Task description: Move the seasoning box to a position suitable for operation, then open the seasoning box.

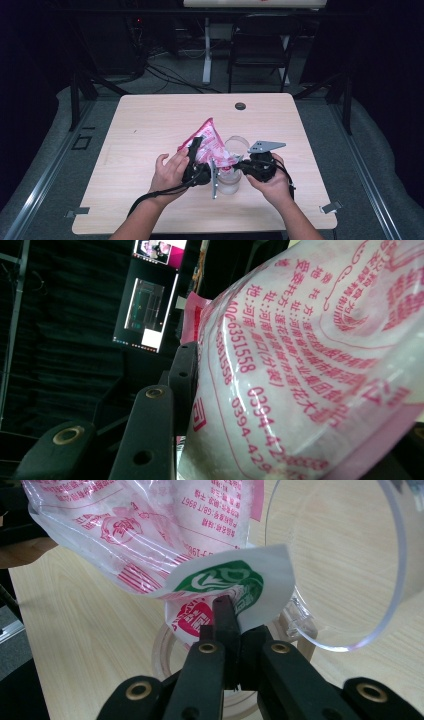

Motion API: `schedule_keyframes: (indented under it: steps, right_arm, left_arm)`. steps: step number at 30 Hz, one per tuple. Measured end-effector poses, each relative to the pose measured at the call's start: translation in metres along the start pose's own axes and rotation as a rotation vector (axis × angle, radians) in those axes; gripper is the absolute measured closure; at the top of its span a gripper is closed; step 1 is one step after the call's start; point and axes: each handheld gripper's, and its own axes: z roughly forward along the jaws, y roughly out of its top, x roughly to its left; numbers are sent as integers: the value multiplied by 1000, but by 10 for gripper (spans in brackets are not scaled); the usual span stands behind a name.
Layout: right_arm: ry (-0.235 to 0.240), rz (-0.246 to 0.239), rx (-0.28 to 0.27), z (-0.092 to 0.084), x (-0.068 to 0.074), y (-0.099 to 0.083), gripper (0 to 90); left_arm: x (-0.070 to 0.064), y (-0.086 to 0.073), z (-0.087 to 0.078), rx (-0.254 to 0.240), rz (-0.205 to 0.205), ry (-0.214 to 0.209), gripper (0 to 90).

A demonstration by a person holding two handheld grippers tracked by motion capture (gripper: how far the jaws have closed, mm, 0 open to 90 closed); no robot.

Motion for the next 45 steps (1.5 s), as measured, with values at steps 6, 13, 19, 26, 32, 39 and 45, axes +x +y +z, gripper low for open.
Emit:
schedule_keyframes:
  steps: [6, 13, 19, 26, 32, 39, 45]
  right_arm:
    - [-2, 0, -1, 1, 0, 0, 900]
    - [-5, -1, 2, 1, 0, 0, 900]
    - [-5, -2, 6, 1, 0, -1, 900]
    - [-3, -6, 9, 2, 1, -1, 900]
    - [-3, -6, 8, 3, 1, -1, 900]
    - [-6, -5, 9, 3, 1, -1, 900]
    - [-6, -2, 10, 4, 0, -2, 900]
  left_arm:
    - [0, 0, 0, 4, 6, -6, 643]
    - [0, 0, 1, 4, 14, -6, 643]
    - [1, 1, 1, 8, 23, -12, 643]
    - [2, 1, 0, 12, 34, -15, 643]
    - [3, 2, 0, 20, 48, -16, 643]
    - [4, 3, 0, 22, 53, -19, 643]
    - [3, 4, 1, 20, 55, -19, 643]
